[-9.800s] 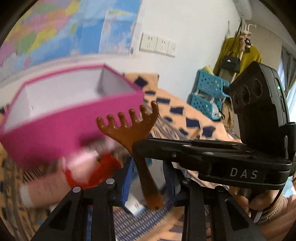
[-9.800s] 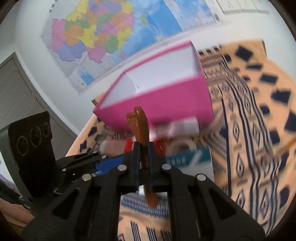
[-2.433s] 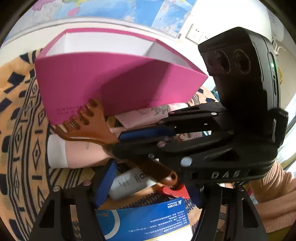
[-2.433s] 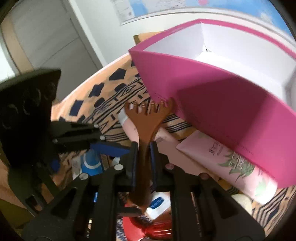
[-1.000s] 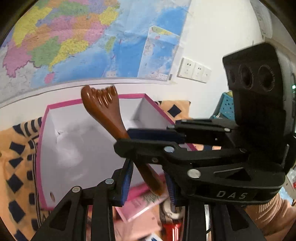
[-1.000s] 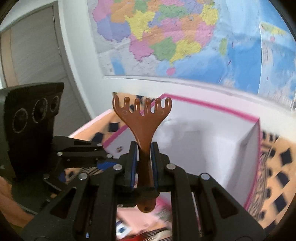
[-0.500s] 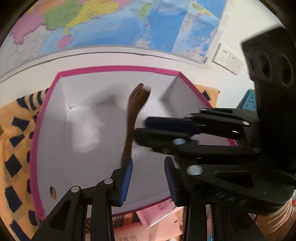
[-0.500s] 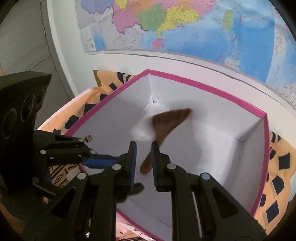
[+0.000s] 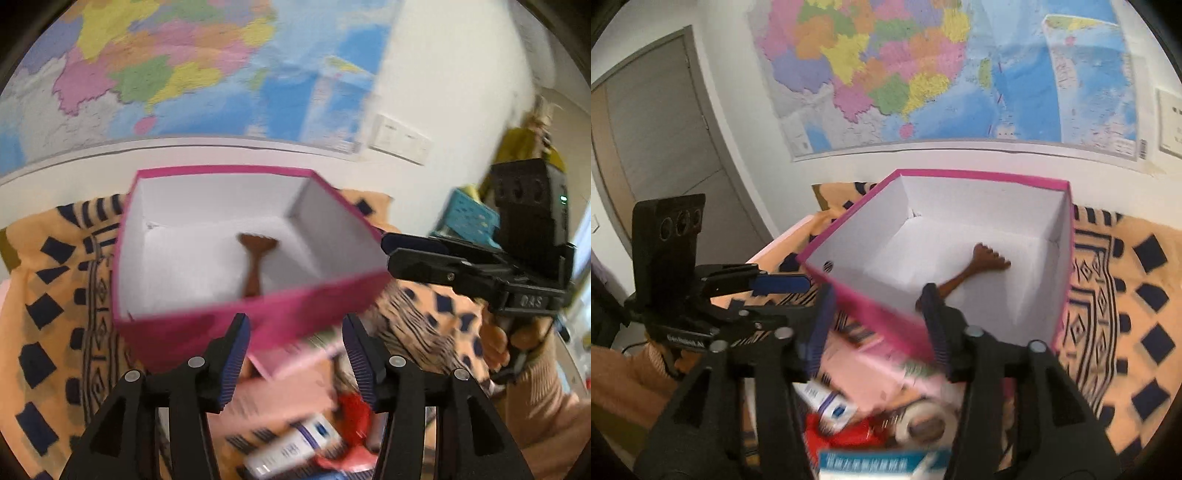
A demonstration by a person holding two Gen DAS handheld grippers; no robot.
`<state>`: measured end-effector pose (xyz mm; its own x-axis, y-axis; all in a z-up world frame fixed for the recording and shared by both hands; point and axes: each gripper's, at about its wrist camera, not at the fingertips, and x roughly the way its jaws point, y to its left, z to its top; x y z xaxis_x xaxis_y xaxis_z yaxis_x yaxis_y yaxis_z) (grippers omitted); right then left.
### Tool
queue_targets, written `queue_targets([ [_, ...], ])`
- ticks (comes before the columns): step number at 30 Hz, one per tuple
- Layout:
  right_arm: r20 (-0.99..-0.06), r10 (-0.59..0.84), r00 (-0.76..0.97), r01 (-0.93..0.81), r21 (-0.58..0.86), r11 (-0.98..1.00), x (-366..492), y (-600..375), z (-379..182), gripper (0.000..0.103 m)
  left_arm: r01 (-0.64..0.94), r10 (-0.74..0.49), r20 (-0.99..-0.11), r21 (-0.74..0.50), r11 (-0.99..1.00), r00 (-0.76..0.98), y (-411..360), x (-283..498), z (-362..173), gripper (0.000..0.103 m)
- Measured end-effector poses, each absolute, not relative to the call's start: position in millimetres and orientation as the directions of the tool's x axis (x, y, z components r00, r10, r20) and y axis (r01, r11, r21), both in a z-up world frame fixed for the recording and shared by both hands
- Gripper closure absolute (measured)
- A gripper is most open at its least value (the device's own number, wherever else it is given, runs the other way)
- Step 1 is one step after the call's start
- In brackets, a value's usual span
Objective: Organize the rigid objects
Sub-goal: 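Grasp the white-and-blue medicine box with the right tool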
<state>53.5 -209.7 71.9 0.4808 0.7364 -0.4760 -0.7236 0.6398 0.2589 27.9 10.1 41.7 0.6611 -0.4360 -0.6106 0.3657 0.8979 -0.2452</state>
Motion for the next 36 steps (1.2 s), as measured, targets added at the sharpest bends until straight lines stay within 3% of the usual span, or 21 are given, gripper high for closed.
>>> queue_targets([
  [12, -0.588, 0.654, 0.475, -0.531, 0.401, 0.746, 27, -267, -6, 0.052, 0.491, -0.553, -0.684, -0.315, 0.812, 0.476, -43, -25, -4, 0.05],
  [26, -0.613, 0.656, 0.441, -0.446, 0.484, 0.753, 21, -284, -46, 0.052, 0.463, -0.581, -0.731, -0.4, 0.791, 0.36, -61, -38, -31, 0.05],
  [30, -0.612, 0.661, 0.434, -0.449, 0.49, 0.748, 19, -284, -48, 0.052, 0.459, -0.574, -0.738, -0.397, 0.795, 0.355, -65, -38, -33, 0.053],
  [34, -0.61, 0.667, 0.428, -0.448, 0.499, 0.742, 17, -283, -48, 0.052, 0.451, -0.572, -0.741, -0.401, 0.798, 0.353, -67, -34, -34, 0.065],
  [36, -0.611, 0.67, 0.423, -0.447, 0.502, 0.74, 16, -282, -49, 0.052, 0.445, -0.569, -0.742, -0.401, 0.801, 0.355, -68, -32, -34, 0.066],
])
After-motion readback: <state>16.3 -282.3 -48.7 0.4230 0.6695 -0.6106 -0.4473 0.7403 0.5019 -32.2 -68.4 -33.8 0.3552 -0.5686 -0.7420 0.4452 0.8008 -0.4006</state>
